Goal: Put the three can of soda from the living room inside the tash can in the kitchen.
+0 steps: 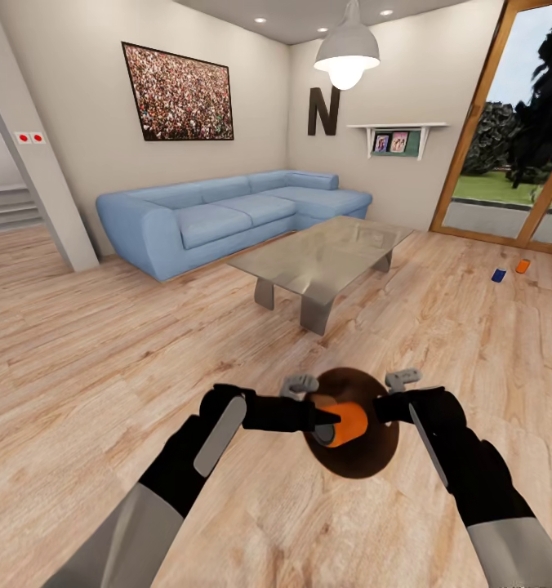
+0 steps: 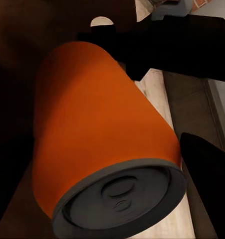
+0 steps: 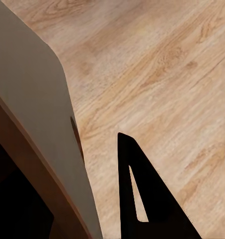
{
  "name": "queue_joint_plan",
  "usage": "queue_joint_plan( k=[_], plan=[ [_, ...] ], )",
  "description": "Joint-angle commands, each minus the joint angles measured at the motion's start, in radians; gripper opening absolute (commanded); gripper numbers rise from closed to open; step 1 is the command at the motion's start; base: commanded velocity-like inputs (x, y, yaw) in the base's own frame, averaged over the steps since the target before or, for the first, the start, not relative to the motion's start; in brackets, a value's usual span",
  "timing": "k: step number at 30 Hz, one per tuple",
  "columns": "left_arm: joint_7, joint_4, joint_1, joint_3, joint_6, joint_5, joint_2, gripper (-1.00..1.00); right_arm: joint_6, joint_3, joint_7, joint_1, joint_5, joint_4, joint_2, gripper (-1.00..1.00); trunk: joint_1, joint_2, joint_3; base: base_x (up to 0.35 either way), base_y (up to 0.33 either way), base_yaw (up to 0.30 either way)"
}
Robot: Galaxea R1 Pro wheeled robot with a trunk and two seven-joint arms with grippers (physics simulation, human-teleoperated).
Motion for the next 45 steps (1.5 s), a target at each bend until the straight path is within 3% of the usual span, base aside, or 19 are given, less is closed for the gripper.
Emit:
queue_joint_plan(
  k=[1, 13, 16, 20, 30, 33, 35, 37, 45],
  plan=[
    [-0.003, 0.002, 0.001, 0.001, -0.003, -0.038, 0.000, -1.00, 0.007, 0.002, 0.009, -0.002, -0.028, -0.014, -0.001, -1.00, 0.000, 0.000, -0.001, 0.000, 0.000, 0.000],
    [0.024, 0.010, 0.003, -0.001, -0.091, -0.036, -0.008, -1.00, 0.007, 0.006, 0.009, -0.003, -0.028, -0.014, 0.000, -1.00, 0.000, 0.000, -0.001, 0.000, 0.000, 0.000],
    [0.075, 0.010, 0.003, -0.004, -0.116, -0.030, -0.009, -1.00, 0.007, 0.006, 0.009, -0.003, -0.027, -0.004, 0.001, -1.00, 0.000, 0.000, -0.001, 0.000, 0.000, 0.000],
    [0.190, -0.003, 0.003, -0.008, -0.126, 0.028, -0.010, -1.00, 0.007, 0.007, -0.038, -0.003, -0.028, 0.016, 0.007, -1.00, 0.000, 0.000, -0.001, 0.000, 0.000, 0.000],
    [0.320, -0.035, 0.003, -0.027, -0.128, 0.071, -0.012, -1.00, 0.007, 0.007, -0.058, -0.004, -0.028, 0.029, 0.024, -1.00, 0.000, 0.000, -0.001, 0.000, 0.000, 0.000],
    [0.404, -0.057, 0.003, -0.050, -0.128, 0.132, -0.012, -1.00, 0.007, 0.007, -0.060, -0.004, -0.028, 0.031, 0.027, -1.00, 0.000, 0.000, -0.001, 0.000, 0.000, 0.000],
    [0.553, -0.092, 0.003, -0.125, -0.127, 0.248, -0.012, -1.00, 0.007, 0.006, -0.061, -0.004, -0.028, 0.037, 0.029, -1.00, 0.000, 0.000, -0.001, 0.000, 0.000, 0.000],
    [0.649, -0.111, 0.003, -0.157, -0.122, 0.333, -0.011, -1.00, 0.007, 0.006, -0.061, -0.004, -0.028, 0.040, 0.030, -1.00, 0.000, 0.000, -0.001, 0.000, 0.000, 0.000],
    [0.716, -0.115, 0.003, -0.167, -0.117, 0.442, -0.012, -1.00, 0.007, 0.006, -0.061, -0.004, -0.028, 0.043, 0.031, -1.00, 0.000, 0.000, -0.001, 0.000, 0.000, 0.000]
  ],
)
